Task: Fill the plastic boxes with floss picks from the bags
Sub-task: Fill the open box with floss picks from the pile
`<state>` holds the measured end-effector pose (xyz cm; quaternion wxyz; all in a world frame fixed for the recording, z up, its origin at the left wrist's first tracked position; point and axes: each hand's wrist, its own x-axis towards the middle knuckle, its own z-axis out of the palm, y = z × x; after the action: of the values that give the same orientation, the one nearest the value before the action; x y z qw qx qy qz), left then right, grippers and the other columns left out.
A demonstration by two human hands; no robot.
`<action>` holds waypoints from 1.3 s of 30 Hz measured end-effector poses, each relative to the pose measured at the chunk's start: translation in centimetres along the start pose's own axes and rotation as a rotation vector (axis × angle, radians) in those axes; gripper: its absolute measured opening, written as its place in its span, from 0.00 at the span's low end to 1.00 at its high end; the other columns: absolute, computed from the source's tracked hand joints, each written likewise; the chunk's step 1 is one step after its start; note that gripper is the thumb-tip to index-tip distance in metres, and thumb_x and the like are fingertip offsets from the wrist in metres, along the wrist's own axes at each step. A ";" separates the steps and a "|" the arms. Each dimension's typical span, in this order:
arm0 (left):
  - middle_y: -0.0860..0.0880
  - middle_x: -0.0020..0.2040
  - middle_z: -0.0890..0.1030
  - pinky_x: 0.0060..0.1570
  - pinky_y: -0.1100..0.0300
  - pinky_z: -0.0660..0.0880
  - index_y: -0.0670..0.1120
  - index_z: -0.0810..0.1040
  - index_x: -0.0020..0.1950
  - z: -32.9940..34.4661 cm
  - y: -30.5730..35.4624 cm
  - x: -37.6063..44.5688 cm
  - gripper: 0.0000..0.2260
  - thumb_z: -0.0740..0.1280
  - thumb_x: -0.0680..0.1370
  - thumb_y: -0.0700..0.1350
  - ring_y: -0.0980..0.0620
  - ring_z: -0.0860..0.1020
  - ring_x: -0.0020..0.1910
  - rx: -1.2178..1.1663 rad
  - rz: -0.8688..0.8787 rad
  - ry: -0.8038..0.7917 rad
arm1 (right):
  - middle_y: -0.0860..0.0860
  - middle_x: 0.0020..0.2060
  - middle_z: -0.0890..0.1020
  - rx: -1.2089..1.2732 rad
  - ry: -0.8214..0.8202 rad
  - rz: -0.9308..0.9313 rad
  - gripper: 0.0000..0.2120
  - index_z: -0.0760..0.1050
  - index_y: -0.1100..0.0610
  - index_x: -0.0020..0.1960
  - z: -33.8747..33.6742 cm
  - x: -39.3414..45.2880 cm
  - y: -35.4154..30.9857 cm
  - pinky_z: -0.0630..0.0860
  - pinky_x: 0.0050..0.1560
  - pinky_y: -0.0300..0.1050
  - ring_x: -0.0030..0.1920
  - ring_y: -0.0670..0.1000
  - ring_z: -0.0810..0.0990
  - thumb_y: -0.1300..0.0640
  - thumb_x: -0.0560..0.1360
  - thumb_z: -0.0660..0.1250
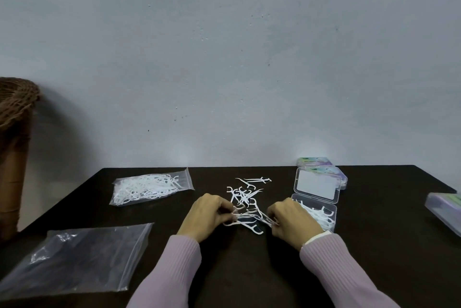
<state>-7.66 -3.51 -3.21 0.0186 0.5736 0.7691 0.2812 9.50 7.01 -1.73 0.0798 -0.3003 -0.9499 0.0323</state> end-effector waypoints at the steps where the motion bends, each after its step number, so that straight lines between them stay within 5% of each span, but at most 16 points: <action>1: 0.53 0.40 0.84 0.46 0.65 0.75 0.49 0.85 0.47 -0.1 0.0 -0.1 0.07 0.72 0.72 0.49 0.60 0.81 0.39 -0.044 -0.005 0.005 | 0.60 0.49 0.79 0.028 0.006 0.006 0.10 0.77 0.58 0.50 -0.1 0.0 0.2 0.73 0.48 0.46 0.53 0.60 0.77 0.62 0.72 0.61; 6: 0.55 0.32 0.81 0.41 0.62 0.77 0.50 0.82 0.39 0.0 0.7 -0.2 0.05 0.72 0.73 0.49 0.60 0.80 0.34 -0.160 -0.013 0.047 | 0.52 0.40 0.81 0.247 0.080 0.013 0.09 0.81 0.54 0.49 -1.3 -0.4 2.3 0.74 0.45 0.37 0.44 0.49 0.78 0.60 0.70 0.67; 10: 0.60 0.28 0.75 0.35 0.70 0.68 0.53 0.76 0.34 0.3 1.5 0.0 0.10 0.71 0.74 0.49 0.62 0.74 0.31 -0.181 0.022 0.132 | 0.48 0.35 0.80 0.383 0.171 0.066 0.08 0.82 0.56 0.48 -3.3 -1.0 4.8 0.71 0.35 0.30 0.35 0.43 0.75 0.61 0.69 0.71; 17: 0.49 0.36 0.83 0.37 0.66 0.76 0.41 0.82 0.41 1.4 5.0 1.7 0.03 0.73 0.72 0.40 0.58 0.80 0.36 -0.564 -0.052 0.213 | 0.50 0.46 0.80 0.245 0.089 0.146 0.07 0.78 0.55 0.52 -3.1 -1.2 8.6 0.72 0.46 0.34 0.45 0.45 0.77 0.60 0.74 0.67; 23: 0.52 0.35 0.82 0.37 0.67 0.74 0.47 0.82 0.41 3.9 7.3 3.7 0.01 0.72 0.73 0.42 0.60 0.79 0.36 -0.456 0.033 0.174 | 0.50 0.51 0.80 0.175 0.059 0.162 0.09 0.77 0.52 0.55 -2.0 -1.0 8.5 0.73 0.49 0.37 0.49 0.46 0.78 0.54 0.76 0.65; 28: 0.55 0.39 0.83 0.39 0.67 0.72 0.50 0.83 0.47 6.4 9.1 5.5 0.04 0.71 0.74 0.47 0.60 0.77 0.37 -0.254 0.147 0.143 | 0.46 0.47 0.81 0.372 0.115 0.195 0.09 0.78 0.52 0.53 -2.4 -1.4 9.9 0.76 0.55 0.40 0.47 0.43 0.79 0.59 0.73 0.68; 34: 0.52 0.44 0.81 0.42 0.65 0.71 0.52 0.82 0.50 7.8 9.5 6.6 0.06 0.69 0.76 0.50 0.57 0.77 0.41 -0.122 0.187 0.137 | 0.45 0.40 0.80 0.418 0.194 0.273 0.06 0.78 0.49 0.45 -2.7 -2.1 11.3 0.78 0.50 0.40 0.42 0.42 0.78 0.60 0.73 0.68; 39: 0.51 0.45 0.81 0.45 0.61 0.70 0.52 0.82 0.52 8.1 9.8 7.0 0.08 0.68 0.76 0.51 0.54 0.76 0.43 -0.069 0.244 0.149 | 0.45 0.39 0.79 0.511 -0.005 0.315 0.04 0.78 0.49 0.43 -3.1 -2.6 12.0 0.76 0.45 0.37 0.41 0.43 0.78 0.56 0.70 0.71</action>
<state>1.31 7.91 -3.55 -0.0530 0.6394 0.6829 0.3492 18.96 15.39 -0.31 0.1444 -0.4139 -0.8530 0.2833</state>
